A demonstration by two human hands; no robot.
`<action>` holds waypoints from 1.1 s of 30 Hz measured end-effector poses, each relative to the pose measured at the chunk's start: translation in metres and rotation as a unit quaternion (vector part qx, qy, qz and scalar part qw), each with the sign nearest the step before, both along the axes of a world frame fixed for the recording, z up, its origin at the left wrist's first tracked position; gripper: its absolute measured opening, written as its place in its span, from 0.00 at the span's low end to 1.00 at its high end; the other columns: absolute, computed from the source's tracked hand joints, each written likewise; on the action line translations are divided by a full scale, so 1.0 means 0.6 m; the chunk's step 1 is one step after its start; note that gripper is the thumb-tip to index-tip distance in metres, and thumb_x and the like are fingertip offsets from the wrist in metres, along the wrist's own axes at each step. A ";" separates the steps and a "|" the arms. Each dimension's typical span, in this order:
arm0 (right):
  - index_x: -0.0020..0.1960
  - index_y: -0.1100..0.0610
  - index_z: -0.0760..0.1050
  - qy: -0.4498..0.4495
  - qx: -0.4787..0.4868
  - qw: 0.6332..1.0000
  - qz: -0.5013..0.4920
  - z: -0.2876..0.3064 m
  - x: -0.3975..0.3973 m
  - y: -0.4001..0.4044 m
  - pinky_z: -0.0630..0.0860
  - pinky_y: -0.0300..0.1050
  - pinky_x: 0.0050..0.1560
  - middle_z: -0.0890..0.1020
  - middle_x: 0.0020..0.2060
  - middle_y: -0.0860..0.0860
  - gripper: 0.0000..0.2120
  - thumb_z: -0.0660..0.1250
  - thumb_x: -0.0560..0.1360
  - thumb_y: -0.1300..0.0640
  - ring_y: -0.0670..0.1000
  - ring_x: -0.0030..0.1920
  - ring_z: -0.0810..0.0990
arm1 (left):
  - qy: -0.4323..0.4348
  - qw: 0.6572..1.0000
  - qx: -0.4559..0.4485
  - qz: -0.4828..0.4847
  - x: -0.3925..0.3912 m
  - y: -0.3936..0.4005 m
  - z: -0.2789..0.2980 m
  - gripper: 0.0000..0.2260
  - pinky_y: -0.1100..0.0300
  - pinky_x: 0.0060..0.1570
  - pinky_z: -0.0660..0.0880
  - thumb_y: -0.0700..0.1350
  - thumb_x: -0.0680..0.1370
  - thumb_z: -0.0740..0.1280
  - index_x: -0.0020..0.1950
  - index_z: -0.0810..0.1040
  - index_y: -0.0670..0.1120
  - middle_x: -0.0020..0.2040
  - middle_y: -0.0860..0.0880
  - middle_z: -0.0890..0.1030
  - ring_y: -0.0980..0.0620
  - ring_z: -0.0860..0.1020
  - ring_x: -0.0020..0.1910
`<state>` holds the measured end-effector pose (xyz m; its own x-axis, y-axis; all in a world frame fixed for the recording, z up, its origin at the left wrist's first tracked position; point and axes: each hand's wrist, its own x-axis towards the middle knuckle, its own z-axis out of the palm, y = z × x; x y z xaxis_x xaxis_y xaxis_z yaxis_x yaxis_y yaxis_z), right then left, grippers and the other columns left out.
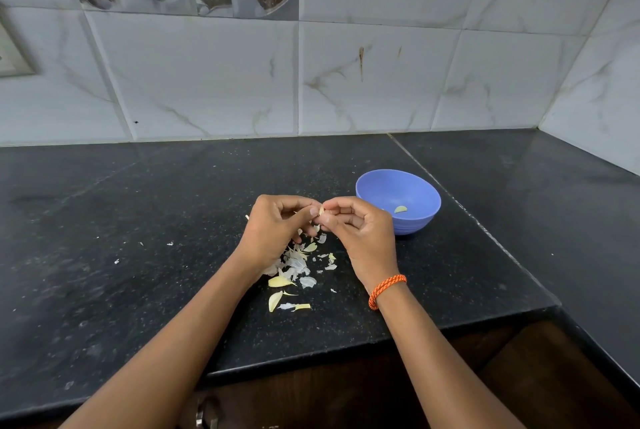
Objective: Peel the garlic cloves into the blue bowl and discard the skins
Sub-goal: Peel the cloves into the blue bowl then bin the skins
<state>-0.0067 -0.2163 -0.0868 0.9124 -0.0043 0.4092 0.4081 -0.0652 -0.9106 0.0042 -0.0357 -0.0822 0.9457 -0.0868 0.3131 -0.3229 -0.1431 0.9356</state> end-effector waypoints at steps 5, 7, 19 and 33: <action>0.51 0.59 0.87 -0.034 -0.019 0.998 -0.043 -0.001 0.000 0.003 0.85 0.42 0.45 0.88 0.42 0.50 0.05 0.79 0.75 0.62 0.51 0.42 0.88 | 0.009 1.000 -0.017 -0.020 -0.001 -0.004 -0.002 0.06 0.56 0.34 0.79 0.38 0.84 0.71 0.57 0.88 0.41 0.47 0.43 0.89 0.45 0.86 0.42; 0.52 0.58 0.88 -0.042 -0.033 0.998 -0.043 -0.002 -0.001 0.007 0.85 0.43 0.46 0.88 0.43 0.49 0.06 0.80 0.75 0.60 0.50 0.44 0.88 | 0.004 1.000 -0.022 -0.014 -0.002 -0.003 -0.001 0.06 0.55 0.34 0.79 0.37 0.83 0.72 0.56 0.89 0.41 0.46 0.43 0.89 0.45 0.87 0.42; 0.55 0.57 0.87 -0.065 -0.069 0.995 -0.041 -0.012 0.008 0.007 0.87 0.53 0.49 0.88 0.49 0.49 0.08 0.70 0.82 0.65 0.52 0.48 0.88 | 0.030 0.998 -0.048 0.005 0.000 0.001 0.003 0.08 0.54 0.34 0.77 0.42 0.82 0.74 0.50 0.86 0.37 0.42 0.36 0.86 0.43 0.84 0.36; 0.56 0.65 0.85 0.060 0.091 0.993 0.045 0.004 -0.002 0.000 0.86 0.48 0.49 0.88 0.44 0.60 0.06 0.71 0.82 0.63 0.58 0.44 0.88 | -0.079 0.994 0.066 0.033 -0.004 0.000 0.010 0.02 0.62 0.39 0.79 0.41 0.82 0.75 0.49 0.85 0.46 0.43 0.49 0.87 0.48 0.87 0.39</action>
